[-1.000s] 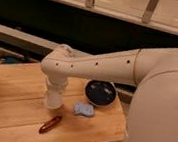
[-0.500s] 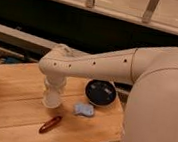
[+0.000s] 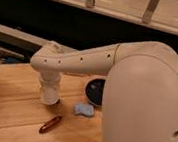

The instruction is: Place the ceramic cup over the eraser

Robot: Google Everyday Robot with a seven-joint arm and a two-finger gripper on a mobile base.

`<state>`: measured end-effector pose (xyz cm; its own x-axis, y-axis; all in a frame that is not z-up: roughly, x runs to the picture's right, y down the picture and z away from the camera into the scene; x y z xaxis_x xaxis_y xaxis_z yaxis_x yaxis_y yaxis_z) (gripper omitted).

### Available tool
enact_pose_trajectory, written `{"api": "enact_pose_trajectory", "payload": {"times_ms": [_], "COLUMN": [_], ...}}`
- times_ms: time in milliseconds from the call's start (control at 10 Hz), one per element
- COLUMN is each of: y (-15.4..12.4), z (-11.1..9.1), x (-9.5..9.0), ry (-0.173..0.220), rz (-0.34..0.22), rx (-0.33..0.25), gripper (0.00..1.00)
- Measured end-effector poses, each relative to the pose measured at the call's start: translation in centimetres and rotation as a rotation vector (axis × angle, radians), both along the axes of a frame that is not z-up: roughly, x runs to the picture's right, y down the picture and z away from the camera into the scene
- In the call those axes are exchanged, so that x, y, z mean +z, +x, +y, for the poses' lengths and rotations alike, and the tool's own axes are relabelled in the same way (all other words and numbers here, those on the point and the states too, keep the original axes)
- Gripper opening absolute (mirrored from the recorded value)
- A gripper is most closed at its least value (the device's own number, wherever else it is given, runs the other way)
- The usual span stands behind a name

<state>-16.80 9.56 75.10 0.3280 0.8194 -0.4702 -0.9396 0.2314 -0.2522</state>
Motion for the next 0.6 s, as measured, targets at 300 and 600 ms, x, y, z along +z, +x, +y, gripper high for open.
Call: {"api": "enact_pose_trajectory", "payload": {"times_ms": [300, 600], "y": [-0.2, -0.4], "z": [0.5, 1.4], "x": [-0.4, -1.2], "ry": [-0.006, -0.002], "rz": [-0.008, -0.001], "rx": [-0.009, -0.002], "gripper": [0.70, 0.58]}}
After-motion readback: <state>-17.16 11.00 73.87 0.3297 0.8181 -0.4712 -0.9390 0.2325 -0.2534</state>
